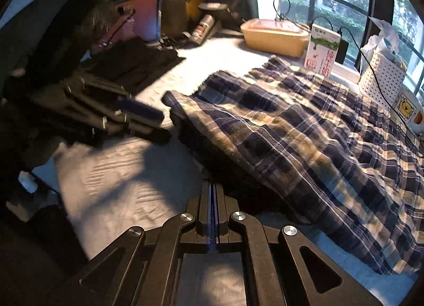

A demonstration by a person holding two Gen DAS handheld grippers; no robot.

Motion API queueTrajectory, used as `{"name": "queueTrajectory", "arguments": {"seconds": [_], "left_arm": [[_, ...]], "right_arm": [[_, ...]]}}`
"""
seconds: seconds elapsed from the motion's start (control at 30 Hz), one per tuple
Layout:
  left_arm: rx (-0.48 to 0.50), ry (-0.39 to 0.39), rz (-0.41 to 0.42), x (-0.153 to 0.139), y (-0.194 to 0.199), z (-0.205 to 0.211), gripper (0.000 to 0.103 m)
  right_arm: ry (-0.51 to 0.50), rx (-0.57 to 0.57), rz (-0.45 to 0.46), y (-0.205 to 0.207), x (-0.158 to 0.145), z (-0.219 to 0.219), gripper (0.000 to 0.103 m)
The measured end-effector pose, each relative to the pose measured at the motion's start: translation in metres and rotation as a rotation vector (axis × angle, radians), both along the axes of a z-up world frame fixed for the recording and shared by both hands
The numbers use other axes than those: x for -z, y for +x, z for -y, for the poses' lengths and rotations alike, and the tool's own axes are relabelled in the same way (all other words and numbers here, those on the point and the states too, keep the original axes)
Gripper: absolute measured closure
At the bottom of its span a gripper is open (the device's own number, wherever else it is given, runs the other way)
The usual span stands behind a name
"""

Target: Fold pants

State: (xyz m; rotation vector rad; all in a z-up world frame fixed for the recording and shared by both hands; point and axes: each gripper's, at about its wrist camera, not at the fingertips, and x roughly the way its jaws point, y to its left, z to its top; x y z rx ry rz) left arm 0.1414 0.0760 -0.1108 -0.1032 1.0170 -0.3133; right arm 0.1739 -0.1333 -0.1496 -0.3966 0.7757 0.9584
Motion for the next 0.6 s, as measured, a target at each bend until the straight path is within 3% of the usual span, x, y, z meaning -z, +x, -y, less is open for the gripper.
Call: {"name": "queueTrajectory", "arguments": {"seconds": [0.07, 0.23, 0.33, 0.53, 0.6], "left_arm": [[-0.025, -0.008, 0.023, -0.011, -0.004, -0.008, 0.062], [-0.093, -0.129, 0.131, -0.039, 0.009, -0.020, 0.061], [-0.121, -0.115, 0.158, -0.039, 0.029, -0.013, 0.061], [-0.084, 0.101, 0.035, 0.003, 0.052, 0.020, 0.061], [-0.076, 0.154, 0.057, 0.009, 0.038, 0.027, 0.061]], "right_arm": [[0.026, -0.012, -0.009, -0.003, -0.008, 0.012, 0.101], [0.069, 0.061, 0.040, 0.010, -0.032, 0.036, 0.101], [0.100, 0.120, 0.053, 0.030, -0.039, 0.043, 0.101], [0.096, 0.201, 0.019, 0.065, -0.023, 0.039, 0.100], [0.055, 0.205, -0.017, 0.070, -0.010, 0.035, 0.092]]}}
